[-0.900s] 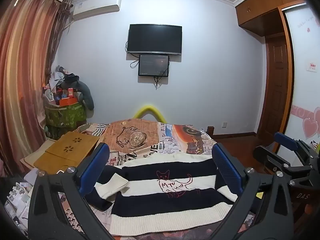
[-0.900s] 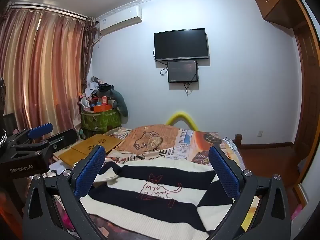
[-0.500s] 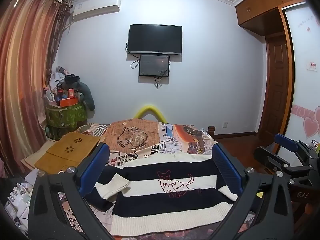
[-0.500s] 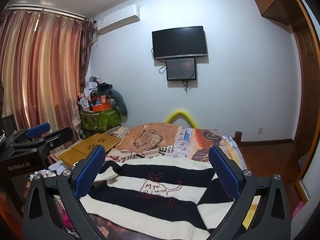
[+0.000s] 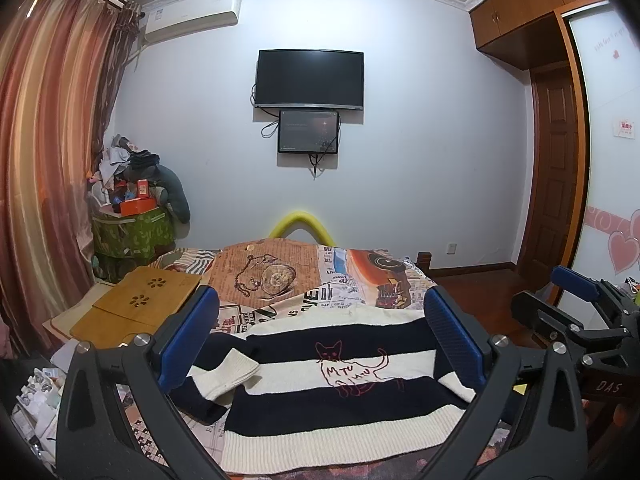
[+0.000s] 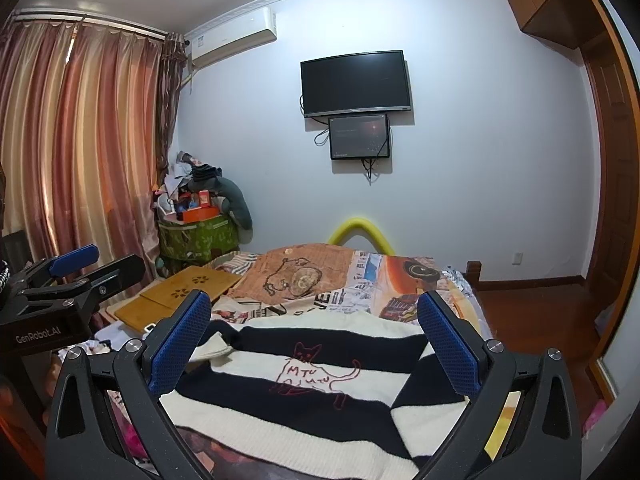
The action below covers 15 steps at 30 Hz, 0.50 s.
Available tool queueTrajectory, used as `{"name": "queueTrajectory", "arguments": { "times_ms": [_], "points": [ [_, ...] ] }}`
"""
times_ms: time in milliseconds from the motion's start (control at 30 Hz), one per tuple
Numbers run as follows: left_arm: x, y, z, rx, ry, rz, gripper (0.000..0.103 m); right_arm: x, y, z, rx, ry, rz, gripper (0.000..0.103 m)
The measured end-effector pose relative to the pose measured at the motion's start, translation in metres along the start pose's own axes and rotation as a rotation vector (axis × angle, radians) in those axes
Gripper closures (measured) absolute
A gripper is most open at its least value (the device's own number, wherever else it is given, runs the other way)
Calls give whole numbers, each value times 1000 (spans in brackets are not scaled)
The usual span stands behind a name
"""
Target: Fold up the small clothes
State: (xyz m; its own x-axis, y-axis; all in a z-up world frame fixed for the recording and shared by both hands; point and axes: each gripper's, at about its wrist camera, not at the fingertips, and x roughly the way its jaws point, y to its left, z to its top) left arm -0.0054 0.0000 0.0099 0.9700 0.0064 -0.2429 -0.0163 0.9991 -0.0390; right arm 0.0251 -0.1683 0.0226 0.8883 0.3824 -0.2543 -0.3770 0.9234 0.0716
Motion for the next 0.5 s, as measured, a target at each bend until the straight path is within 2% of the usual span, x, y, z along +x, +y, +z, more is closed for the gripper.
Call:
{"name": "queueTrajectory", "arguments": {
  "times_ms": [500],
  "points": [
    [-1, 0, 0, 1, -1, -1, 0, 0, 0, 1, -1, 0, 1, 1]
  ]
}}
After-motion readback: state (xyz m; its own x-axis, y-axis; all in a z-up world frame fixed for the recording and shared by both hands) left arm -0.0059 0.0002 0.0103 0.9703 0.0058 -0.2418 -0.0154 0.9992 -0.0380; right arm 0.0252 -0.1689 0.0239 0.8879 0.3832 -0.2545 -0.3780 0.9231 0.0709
